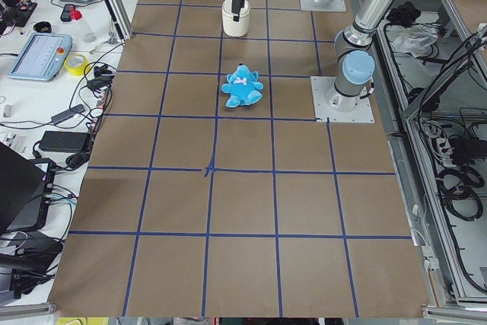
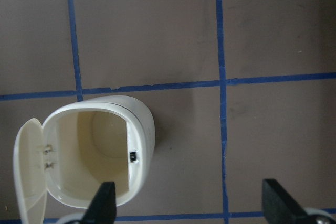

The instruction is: Open trash can with right arm

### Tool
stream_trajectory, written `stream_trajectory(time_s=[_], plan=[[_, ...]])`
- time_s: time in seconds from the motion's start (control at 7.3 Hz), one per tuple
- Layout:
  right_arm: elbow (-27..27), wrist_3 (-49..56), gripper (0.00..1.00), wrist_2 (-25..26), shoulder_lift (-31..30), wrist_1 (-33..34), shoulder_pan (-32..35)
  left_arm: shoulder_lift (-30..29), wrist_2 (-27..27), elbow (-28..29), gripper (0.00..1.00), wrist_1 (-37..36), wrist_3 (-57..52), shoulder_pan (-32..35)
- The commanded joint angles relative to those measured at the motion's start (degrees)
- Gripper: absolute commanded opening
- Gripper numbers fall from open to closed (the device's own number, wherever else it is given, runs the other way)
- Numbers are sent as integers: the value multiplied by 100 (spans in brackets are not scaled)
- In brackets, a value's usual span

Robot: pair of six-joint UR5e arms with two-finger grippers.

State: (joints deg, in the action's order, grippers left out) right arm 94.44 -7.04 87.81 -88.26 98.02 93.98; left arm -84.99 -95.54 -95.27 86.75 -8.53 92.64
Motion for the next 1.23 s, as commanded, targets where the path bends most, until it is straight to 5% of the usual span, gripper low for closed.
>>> stream_trajectory(time_s=[0.0,1.1], plan=[[-83,500,100,209,-279,-651,-380,0,-9,0,100,0,0,0],[-110,484,100,192,-473,-925,-381,0,0,0,100,0,0,0]])
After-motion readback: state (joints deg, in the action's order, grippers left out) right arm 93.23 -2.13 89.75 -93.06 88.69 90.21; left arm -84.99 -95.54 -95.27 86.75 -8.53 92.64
